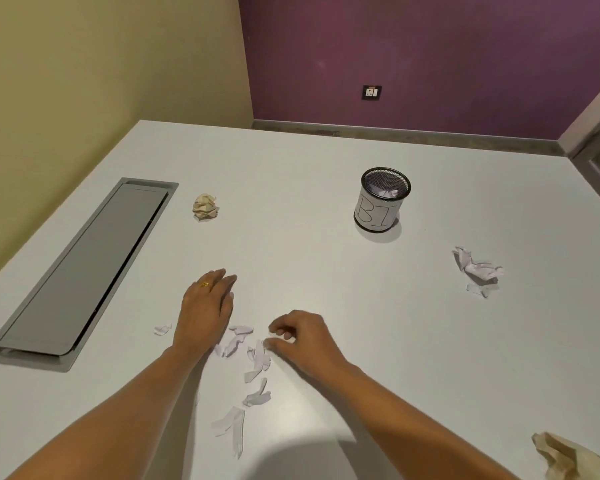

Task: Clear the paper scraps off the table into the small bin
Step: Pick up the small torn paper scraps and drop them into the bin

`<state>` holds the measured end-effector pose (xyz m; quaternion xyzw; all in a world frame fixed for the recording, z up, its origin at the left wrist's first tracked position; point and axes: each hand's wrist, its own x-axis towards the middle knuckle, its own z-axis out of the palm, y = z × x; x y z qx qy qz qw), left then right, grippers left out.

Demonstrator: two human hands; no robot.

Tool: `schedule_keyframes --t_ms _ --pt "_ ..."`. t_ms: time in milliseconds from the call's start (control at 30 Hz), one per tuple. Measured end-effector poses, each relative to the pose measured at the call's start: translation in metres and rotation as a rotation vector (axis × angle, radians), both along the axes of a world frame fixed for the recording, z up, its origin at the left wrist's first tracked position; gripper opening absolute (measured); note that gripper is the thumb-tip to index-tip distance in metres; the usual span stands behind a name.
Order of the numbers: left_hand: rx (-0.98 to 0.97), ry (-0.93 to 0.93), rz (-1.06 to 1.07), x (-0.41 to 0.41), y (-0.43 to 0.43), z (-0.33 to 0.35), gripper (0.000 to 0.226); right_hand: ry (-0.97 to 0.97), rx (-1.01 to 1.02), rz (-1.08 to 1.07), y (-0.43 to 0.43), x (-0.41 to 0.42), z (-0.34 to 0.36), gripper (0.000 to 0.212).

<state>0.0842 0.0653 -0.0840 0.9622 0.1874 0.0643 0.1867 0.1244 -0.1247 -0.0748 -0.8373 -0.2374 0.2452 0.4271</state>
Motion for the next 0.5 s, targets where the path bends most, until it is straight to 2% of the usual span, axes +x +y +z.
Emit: schedule_keyframes --t_ms 100,200,400,500 --pt "0.008 -0.004 -0.009 -0.002 0.0 -0.004 0.046 -0.058 -0.076 0.06 0.006 -0.012 0.001 0.042" --pt "0.001 -0.015 0.0 -0.002 0.002 -0.006 0.045 -0.098 -0.106 0.096 0.009 -0.021 -0.002 0.046" --pt "0.007 -0.031 0.009 -0.001 0.0 -0.005 0.043 -0.112 -0.1 0.059 0.011 -0.025 -0.004 0.02" --pt "0.012 -0.04 0.009 -0.002 0.001 -0.006 0.043 -0.092 -0.092 0.018 0.011 -0.022 -0.004 0.013"
